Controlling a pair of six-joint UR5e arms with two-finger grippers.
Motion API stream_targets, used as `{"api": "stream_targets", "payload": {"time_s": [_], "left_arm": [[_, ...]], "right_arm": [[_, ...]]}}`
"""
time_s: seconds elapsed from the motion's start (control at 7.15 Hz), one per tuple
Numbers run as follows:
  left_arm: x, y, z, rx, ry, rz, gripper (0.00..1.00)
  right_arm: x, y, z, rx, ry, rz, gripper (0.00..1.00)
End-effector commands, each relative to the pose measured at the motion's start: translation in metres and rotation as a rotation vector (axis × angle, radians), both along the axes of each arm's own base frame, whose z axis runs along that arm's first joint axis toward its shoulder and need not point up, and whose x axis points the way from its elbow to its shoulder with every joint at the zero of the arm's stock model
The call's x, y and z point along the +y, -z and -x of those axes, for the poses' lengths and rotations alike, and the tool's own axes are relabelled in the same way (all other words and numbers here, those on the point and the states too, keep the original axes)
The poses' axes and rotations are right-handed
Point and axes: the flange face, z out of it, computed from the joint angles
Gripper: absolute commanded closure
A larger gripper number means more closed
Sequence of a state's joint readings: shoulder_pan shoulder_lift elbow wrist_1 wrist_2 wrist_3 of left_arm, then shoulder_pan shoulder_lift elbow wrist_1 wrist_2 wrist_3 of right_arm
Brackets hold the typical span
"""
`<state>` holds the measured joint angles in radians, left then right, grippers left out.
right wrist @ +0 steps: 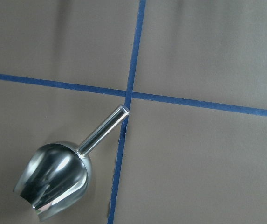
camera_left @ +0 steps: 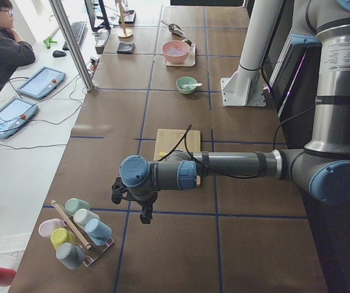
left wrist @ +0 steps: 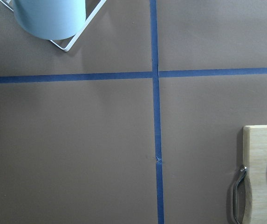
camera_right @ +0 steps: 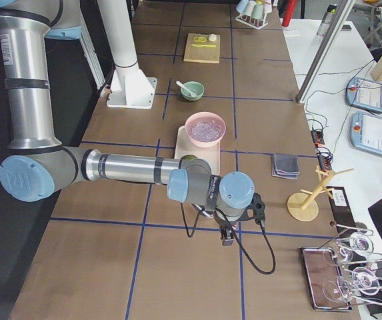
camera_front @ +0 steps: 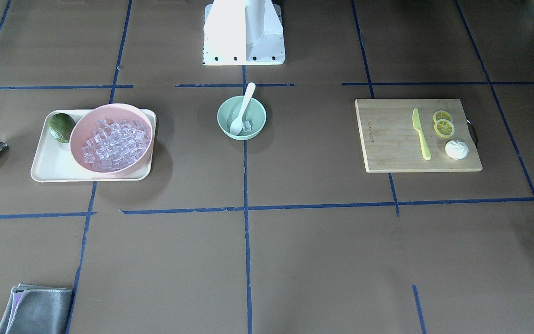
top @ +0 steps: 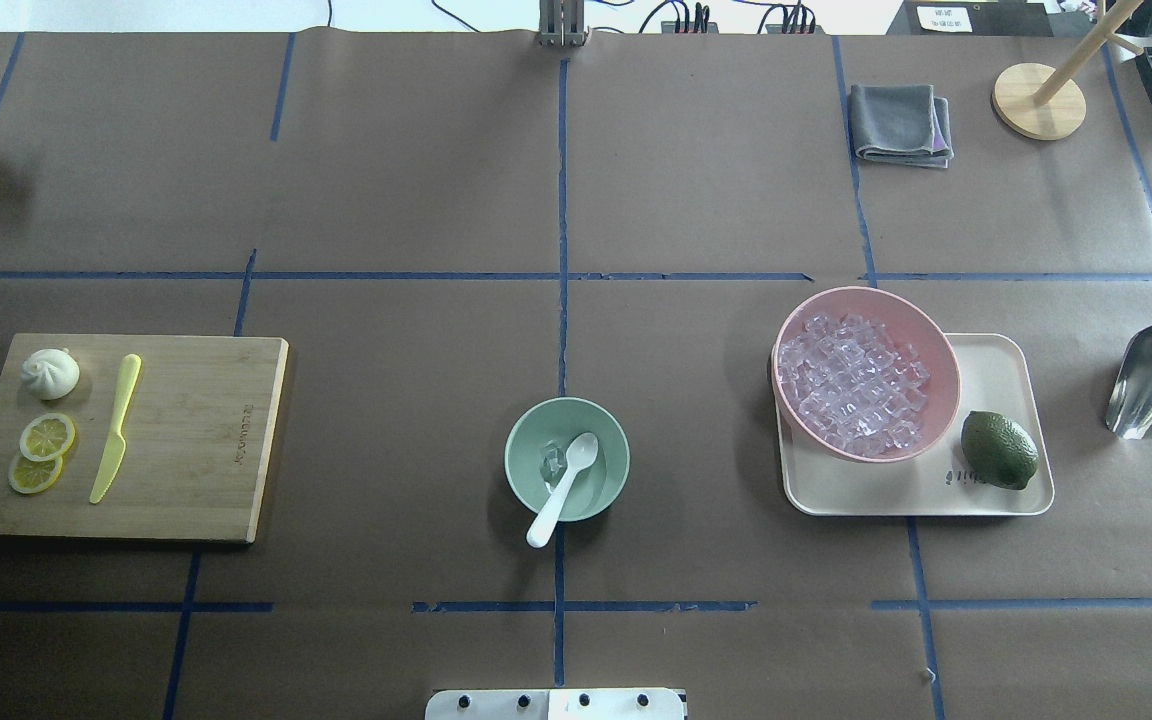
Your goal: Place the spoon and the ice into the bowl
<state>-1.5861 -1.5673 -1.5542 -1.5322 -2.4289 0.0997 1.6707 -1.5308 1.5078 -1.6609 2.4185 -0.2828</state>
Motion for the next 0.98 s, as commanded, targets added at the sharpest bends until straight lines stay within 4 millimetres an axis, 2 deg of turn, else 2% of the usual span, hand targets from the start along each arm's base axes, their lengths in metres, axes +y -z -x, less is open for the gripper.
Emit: {"api": "stream_targets", "payload": {"time_s": [0.0,0.28,0.84], "left_arm": [[0.0006,-0.0007,0.0,-0.001,-0.001,0.0,0.0],[0.0013,-0.0014,0.0,-0.001,-0.001,0.001,0.0],[0.0013,-0.0014,0.0,-0.001,-0.001,0.002,0.0]], "right_arm": [[0.021,-0.017,0.0002,-0.005,-0.008,0.019,0.0],[0.0231,-0.0202,0.0004,-0.004,-0.01,0.028,0.0],[0.0187,-0.0118,0.0,-0.004,-0.077,0.086,0.0]]}}
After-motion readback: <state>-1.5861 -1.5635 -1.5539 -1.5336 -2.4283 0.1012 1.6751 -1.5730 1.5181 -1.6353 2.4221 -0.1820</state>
